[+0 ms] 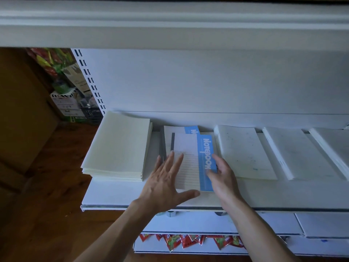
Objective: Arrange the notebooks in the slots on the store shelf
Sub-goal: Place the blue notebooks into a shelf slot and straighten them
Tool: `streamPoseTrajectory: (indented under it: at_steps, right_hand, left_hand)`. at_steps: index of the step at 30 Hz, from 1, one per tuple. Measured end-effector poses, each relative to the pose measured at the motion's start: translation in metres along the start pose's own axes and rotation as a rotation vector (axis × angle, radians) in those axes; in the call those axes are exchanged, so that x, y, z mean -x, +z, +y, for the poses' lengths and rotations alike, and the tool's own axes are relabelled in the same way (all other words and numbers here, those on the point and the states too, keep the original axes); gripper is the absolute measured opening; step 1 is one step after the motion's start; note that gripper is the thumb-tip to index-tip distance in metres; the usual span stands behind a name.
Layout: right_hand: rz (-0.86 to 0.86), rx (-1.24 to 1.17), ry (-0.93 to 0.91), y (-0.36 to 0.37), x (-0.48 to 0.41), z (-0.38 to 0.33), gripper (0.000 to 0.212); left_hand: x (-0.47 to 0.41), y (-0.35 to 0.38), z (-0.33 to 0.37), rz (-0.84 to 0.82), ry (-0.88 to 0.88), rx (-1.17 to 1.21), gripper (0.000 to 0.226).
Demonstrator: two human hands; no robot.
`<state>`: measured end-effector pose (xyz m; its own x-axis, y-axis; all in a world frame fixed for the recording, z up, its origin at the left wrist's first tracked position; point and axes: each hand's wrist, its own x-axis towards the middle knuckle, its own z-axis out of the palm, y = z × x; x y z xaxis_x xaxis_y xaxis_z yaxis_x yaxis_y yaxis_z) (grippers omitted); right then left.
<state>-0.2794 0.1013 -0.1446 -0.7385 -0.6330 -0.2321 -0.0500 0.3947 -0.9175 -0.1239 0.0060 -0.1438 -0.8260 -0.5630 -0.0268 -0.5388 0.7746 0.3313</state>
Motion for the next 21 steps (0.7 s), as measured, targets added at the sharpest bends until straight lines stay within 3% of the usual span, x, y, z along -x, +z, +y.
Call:
streamPoseTrajectory:
  at_steps: [4, 8, 13, 18, 21]
  right_hand:
    - [0.039, 0.028, -0.009, -0.006, 0.002, 0.0, 0.049]
    - [0.03, -0.043, -0.019, -0.006, 0.009, 0.0, 0.054]
    - [0.073, -0.154, -0.01, -0.004, 0.014, -0.007, 0.051]
    - [0.074, -0.27, -0.008, -0.008, 0.016, -0.027, 0.048]
    - [0.039, -0.364, 0.011, -0.012, 0.017, -0.04, 0.03]
  left_hand:
    - [-0.003, 0.001, 0.0, -0.036, 0.05, 0.063, 0.099]
    - [-0.003, -0.001, 0.002, -0.011, -0.153, 0.035, 0.094]
    - [-0.001, -0.003, 0.003, -0.061, -0.18, 0.05, 0.093]
    - [-0.004, -0.009, 0.002, 0.005, -0.198, 0.233, 0.081]
    - [-0.009, -0.01, -0.001, 0.066, -0.249, 0.439, 0.073]
